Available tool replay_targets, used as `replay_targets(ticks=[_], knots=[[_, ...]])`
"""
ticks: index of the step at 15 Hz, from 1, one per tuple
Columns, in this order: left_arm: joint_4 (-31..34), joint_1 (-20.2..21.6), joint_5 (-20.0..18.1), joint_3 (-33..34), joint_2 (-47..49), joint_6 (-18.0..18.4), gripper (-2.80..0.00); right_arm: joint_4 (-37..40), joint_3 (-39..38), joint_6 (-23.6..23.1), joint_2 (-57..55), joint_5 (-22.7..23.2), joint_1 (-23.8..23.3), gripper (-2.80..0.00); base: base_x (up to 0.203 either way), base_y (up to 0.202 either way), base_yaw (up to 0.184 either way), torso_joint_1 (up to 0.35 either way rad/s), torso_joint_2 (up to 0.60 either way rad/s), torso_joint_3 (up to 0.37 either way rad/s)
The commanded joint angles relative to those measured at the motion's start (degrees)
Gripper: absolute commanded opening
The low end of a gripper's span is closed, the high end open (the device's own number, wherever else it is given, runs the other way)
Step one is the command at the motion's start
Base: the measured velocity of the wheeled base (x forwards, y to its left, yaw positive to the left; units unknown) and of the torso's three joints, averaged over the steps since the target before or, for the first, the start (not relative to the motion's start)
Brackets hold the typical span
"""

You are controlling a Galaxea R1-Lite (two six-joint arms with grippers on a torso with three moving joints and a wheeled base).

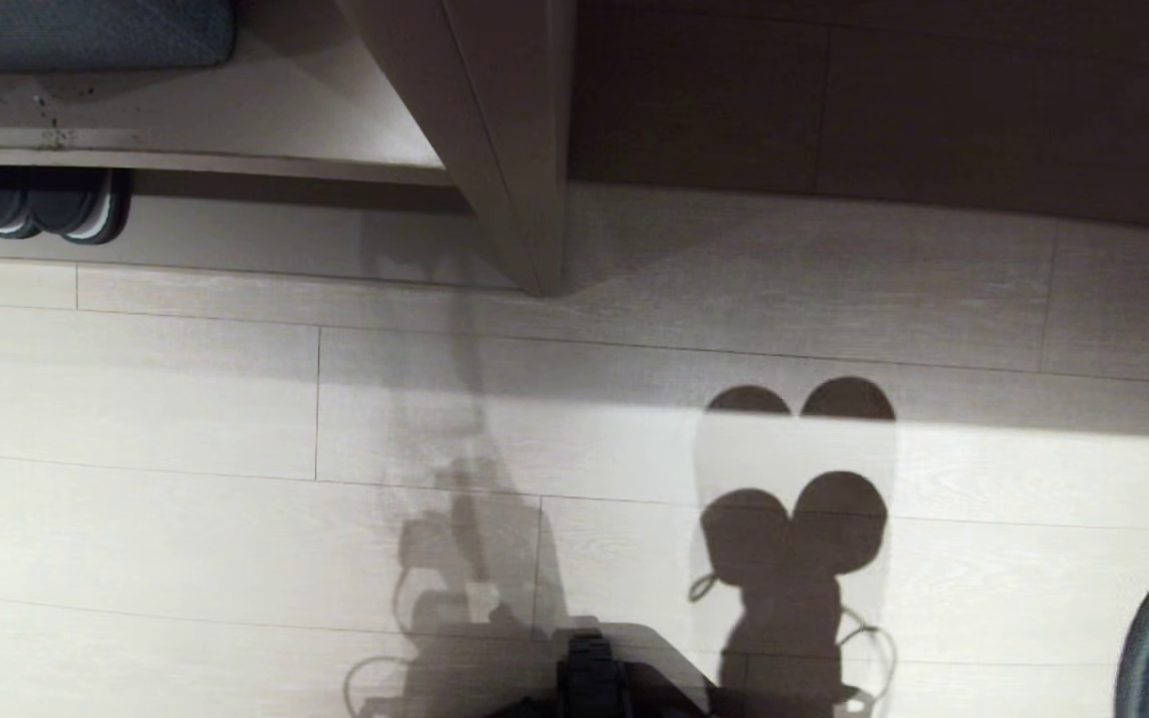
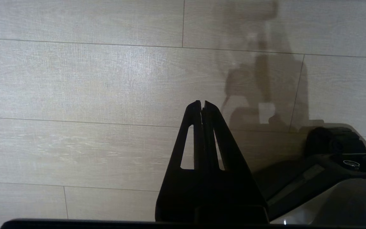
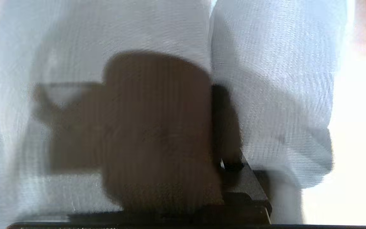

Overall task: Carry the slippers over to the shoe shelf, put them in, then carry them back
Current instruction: Place the slippers into the shoe cabinet

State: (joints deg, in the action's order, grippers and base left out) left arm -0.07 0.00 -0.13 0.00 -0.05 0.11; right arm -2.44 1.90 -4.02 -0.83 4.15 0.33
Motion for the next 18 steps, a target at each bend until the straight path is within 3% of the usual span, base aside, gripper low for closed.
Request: replay_targets(ticks=[1, 3, 12, 18], knots=[[-0.01, 0.00, -0.01, 0.00, 0.05, 0.07, -2.80, -0.07, -0.49, -0.09, 0.83, -1.45, 0.02, -2.80, 0.000, 0.000, 0.000, 0.000, 0.00, 0.000], [-0.01, 0.00, 0.03, 0.00, 0.05, -0.01, -2.80, 2.95, -1.95, -0.12, 0.75, -4.45, 0.05, -2.80, 0.000, 0.000, 0.000, 0.000, 0.00, 0.000], [-0.01, 0.00, 0.05, 0.00, 0.05, -0.11, -2.80, 2.44, -1.90, 0.60, 0.74, -4.49, 0.02, -2.80, 0.000, 0.000, 0.000, 0.001, 0.00, 0.006], [-0.01, 0.00, 0.05, 0.00, 0.05, -0.11, -2.80, 2.44, -1.90, 0.77, 0.74, -4.57, 0.02, -2.80, 0.000, 0.000, 0.000, 0.003, 0.00, 0.174]])
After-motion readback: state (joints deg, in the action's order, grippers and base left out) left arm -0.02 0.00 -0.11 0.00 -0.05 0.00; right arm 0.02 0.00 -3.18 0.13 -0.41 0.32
